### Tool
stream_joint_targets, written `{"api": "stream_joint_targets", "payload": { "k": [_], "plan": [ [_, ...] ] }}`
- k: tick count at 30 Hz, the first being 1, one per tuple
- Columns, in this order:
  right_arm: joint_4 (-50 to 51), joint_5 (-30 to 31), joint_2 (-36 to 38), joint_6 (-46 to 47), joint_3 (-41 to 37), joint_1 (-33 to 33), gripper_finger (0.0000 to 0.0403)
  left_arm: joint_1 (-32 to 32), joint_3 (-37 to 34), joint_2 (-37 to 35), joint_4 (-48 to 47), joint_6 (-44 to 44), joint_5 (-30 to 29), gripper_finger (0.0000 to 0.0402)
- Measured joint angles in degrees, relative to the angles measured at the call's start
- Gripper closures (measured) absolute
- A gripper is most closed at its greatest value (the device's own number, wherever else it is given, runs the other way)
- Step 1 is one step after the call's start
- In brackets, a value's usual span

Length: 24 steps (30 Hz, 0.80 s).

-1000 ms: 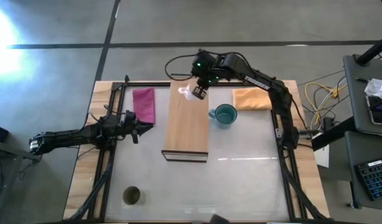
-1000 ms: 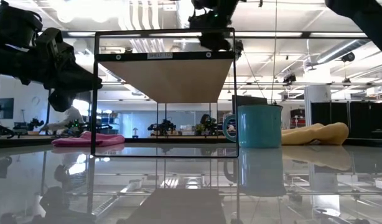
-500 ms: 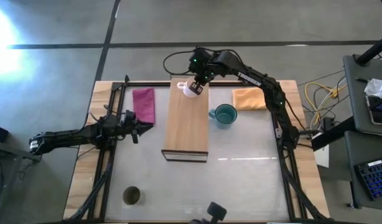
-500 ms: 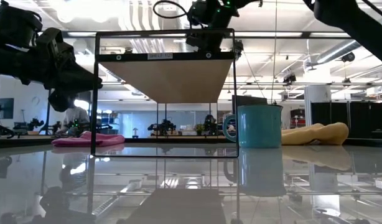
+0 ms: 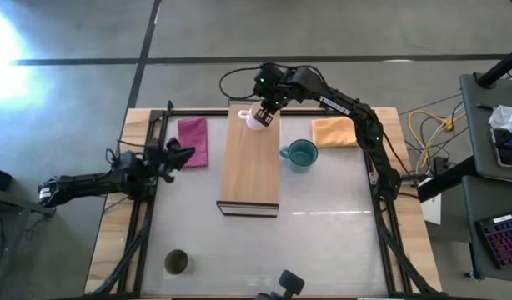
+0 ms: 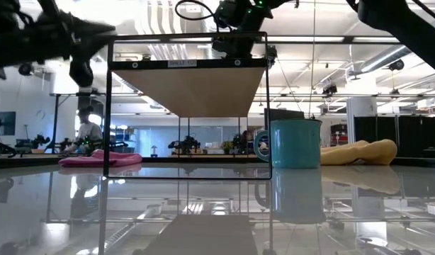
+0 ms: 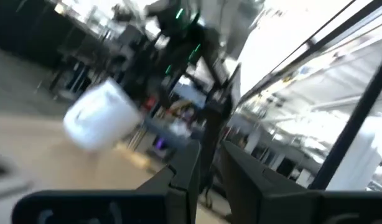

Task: Stack small to large cups/mugs on shelf
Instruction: Put the white mug on the shelf

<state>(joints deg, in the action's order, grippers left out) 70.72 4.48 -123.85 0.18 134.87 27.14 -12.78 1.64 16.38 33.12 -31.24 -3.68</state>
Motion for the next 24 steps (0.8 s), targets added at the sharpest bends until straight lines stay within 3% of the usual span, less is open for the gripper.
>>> {"api": "stream_joint_targets", "payload": {
  "k": [4, 9, 12, 17, 24],
  "plan": [
    [-0.85, -0.09, 0.0, 0.46, 0.02, 0.03, 0.0391, -0.02, 6.08, 2.96, -1.18, 0.04, -0.22, 0.0352],
    [-1.79, -0.09, 0.0, 0.63, 0.02, 0.09, 0.039, 0.01, 18.05, 13.02, -5.75, 3.93, 6.69, 0.0352],
    [-1.69, -0.13, 0.0, 1.1, 0.02, 0.04, 0.039, -0.19, 25.08, 20.83, -14.62, 9.1, 6.16, 0.0352],
    [0.22, -0.16, 0.0, 1.29, 0.02, 0.26, 0.039, -4.63, 35.55, 32.75, -33.28, 10.01, 6.31, 0.0352],
    [2.53, -0.8, 0.0, 2.34, 0.02, 0.28, 0.039, -11.97, 45.44, 42.02, -34.1, 18.87, 9.28, 0.0352]
  ]
}}
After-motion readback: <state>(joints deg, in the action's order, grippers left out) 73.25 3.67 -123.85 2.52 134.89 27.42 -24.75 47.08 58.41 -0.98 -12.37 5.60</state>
